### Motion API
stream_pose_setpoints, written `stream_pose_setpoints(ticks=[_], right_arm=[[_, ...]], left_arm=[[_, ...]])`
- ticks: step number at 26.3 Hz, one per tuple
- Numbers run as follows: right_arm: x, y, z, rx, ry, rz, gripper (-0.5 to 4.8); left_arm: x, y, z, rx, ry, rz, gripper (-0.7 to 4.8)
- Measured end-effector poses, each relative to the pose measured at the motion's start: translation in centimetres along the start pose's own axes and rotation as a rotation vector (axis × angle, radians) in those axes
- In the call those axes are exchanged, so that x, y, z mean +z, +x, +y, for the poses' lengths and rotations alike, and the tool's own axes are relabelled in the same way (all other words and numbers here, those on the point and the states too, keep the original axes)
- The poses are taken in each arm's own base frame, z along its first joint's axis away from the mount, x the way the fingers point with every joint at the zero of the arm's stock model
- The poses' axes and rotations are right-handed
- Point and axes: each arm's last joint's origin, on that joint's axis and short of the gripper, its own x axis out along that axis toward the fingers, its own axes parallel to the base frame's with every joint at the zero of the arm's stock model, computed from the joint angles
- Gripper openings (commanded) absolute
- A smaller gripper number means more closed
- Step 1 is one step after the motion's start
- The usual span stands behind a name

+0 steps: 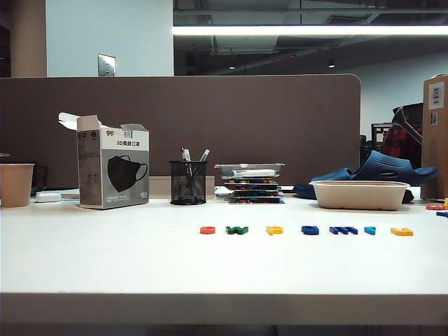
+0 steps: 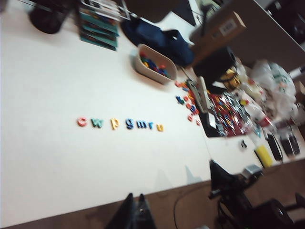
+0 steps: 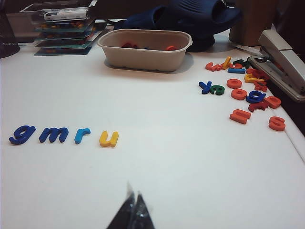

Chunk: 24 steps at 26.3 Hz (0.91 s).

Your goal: Select the appropriate letters from the row of letter magnets placed on the table to arrange into the word "cup".

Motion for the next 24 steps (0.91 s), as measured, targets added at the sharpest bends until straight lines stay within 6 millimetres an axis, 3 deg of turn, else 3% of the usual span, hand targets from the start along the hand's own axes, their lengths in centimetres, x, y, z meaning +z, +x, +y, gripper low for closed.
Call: stream_pose_setpoints(ticks=[4, 10, 24], right_arm=[[0.0, 0.0, 0.0, 0.0, 0.0, 0.0, -0.01], [0.0, 0.0, 0.0, 0.0, 0.0, 0.0, -0.01], [0.0, 0.0, 0.0, 0.0, 0.0, 0.0, -0.01]], left_arm=[[1.2, 0.3, -1.1, -0.04, 0.031, 0.038, -0.05], [2.3, 2.5, -2.1, -0.059, 0.006, 0.126, -0.05], [1.2, 11.6, -4.3, 0.054, 0.024, 0.362, -0.05]])
